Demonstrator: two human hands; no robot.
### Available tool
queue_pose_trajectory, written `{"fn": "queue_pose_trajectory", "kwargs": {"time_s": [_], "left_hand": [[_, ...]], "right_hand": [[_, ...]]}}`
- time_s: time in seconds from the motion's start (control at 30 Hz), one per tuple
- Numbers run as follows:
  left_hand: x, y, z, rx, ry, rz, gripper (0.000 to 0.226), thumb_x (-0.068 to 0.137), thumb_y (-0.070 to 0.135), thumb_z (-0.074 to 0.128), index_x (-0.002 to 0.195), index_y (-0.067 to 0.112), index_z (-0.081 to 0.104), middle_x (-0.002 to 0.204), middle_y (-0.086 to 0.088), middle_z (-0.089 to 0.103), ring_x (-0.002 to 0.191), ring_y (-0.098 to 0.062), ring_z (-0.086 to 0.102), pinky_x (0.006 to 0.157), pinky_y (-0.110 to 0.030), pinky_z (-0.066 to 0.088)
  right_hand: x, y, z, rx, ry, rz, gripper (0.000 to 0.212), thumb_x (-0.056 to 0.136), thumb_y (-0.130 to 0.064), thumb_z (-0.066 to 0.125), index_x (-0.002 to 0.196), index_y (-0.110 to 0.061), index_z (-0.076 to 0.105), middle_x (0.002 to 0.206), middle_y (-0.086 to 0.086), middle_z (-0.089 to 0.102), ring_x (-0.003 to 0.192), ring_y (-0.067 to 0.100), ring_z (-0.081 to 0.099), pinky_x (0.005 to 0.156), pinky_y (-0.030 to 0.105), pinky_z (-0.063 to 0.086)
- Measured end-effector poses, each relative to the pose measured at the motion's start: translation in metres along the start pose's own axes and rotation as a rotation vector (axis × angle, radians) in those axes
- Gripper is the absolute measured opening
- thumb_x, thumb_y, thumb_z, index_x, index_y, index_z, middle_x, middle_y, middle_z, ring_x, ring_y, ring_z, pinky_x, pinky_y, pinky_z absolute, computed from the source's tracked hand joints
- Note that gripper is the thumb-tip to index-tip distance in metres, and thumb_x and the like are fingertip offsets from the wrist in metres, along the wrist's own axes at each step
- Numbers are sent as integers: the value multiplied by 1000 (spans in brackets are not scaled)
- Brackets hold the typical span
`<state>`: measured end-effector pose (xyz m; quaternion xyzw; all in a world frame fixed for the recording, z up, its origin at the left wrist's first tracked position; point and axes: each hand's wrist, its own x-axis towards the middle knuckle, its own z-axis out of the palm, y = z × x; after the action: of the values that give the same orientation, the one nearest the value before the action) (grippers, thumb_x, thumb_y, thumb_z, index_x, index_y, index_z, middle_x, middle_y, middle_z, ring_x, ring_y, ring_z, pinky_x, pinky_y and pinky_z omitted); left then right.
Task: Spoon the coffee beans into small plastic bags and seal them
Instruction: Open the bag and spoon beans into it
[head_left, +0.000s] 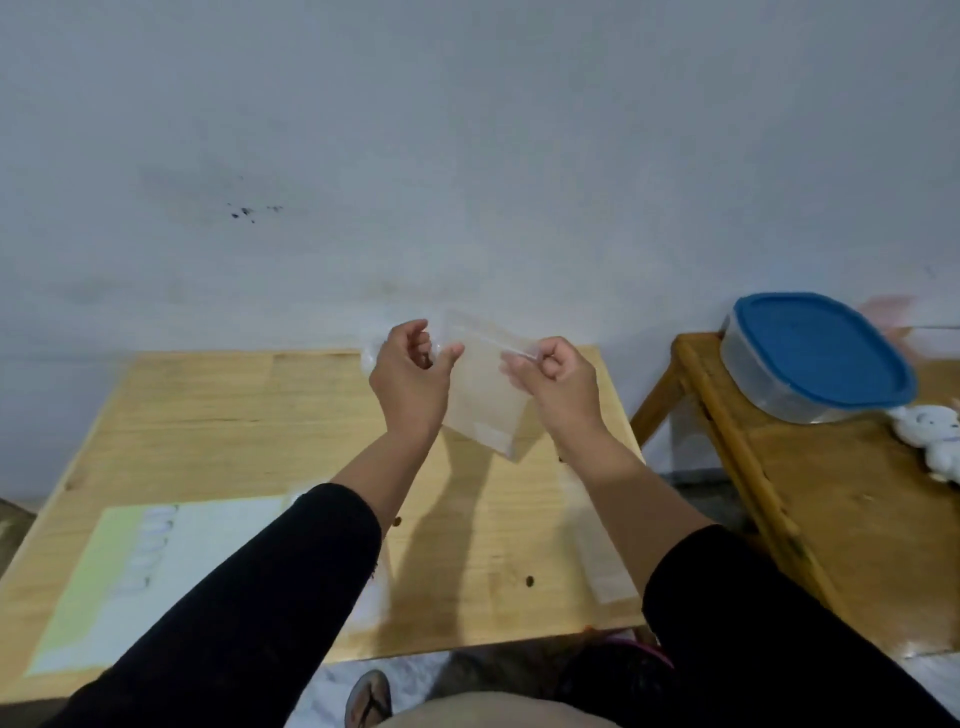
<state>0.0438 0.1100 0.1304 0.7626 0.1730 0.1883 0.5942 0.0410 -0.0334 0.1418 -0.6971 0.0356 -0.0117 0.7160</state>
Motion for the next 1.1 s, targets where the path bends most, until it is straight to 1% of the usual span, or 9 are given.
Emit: {"fn": "queue_pose_trajectory", "kwargs": {"time_s": [0.1, 0.17, 0.27, 0.37, 0.5, 0.67, 0.87, 0.97, 1.1], "left_hand": [[6, 4, -20, -27, -44, -41, 48, 77, 30, 75, 119, 19, 56, 93, 9, 66, 78, 6, 58, 68, 6, 34], [12, 2, -34, -54, -83, -49, 53, 78, 31, 75, 125, 22, 52, 91, 13, 66, 79, 10, 58, 69, 5, 37], [23, -7, -54, -86, -128, -53, 57, 78, 25, 74, 130, 24, 50, 98, 11, 65, 86, 7, 60, 73, 1, 41], [34, -19, -74, -67, -160, -26, 50, 77, 19, 75, 124, 21, 57, 97, 10, 65, 87, 5, 60, 74, 3, 39], [46, -32, -94, -48, -211, 5, 41, 77, 15, 74, 116, 19, 63, 92, 11, 66, 88, 6, 61, 74, 3, 40], [56, -42, -106, -78, -253, -13, 30, 84, 17, 69, 113, 22, 66, 95, 14, 68, 90, 8, 62, 85, -8, 46], [61, -48, -104, -158, -319, -96, 24, 86, 34, 65, 108, 27, 69, 101, 11, 71, 97, -3, 64, 92, -27, 50], [63, -44, -100, -236, -343, -145, 30, 83, 30, 69, 112, 21, 68, 101, 5, 72, 95, -4, 66, 88, -23, 52], [67, -40, -91, -177, -286, -107, 25, 87, 19, 65, 112, 18, 67, 99, 3, 72, 88, -3, 66, 84, -19, 52]], "right_hand": [[-4, -1, 32, 12, -73, -6, 21, 81, -6, 67, 77, -17, 50, 87, 20, 65, 84, 19, 63, 80, 37, 48], [-7, -1, 52, -8, -119, 1, 17, 74, -16, 69, 85, -21, 57, 83, 3, 63, 75, 12, 59, 72, 28, 45], [-10, -2, 78, 74, -243, 73, 34, 74, -19, 64, 108, -20, 62, 80, -13, 66, 70, -1, 61, 70, 16, 47], [-10, 0, 102, 196, -268, 142, 26, 91, -25, 56, 114, -14, 63, 103, -5, 68, 95, 5, 65, 89, 25, 50], [-8, 10, 127, 121, -218, 149, 24, 92, -30, 54, 109, -19, 67, 111, 4, 69, 102, 12, 65, 82, 21, 53], [-7, 21, 140, 44, -231, 123, 25, 94, -24, 54, 111, -14, 68, 114, 2, 68, 112, 14, 61, 98, 32, 47], [-1, 24, 142, -13, -242, 77, 22, 89, -17, 61, 109, -19, 69, 108, -1, 71, 108, 12, 63, 97, 27, 47], [5, 21, 141, -56, -215, 46, 20, 88, -13, 62, 105, -19, 70, 101, -1, 72, 98, 9, 66, 91, 25, 50], [19, 20, 142, -223, -133, -45, 15, 83, -11, 66, 92, -23, 68, 81, 1, 73, 84, 16, 68, 86, 35, 54]]}}
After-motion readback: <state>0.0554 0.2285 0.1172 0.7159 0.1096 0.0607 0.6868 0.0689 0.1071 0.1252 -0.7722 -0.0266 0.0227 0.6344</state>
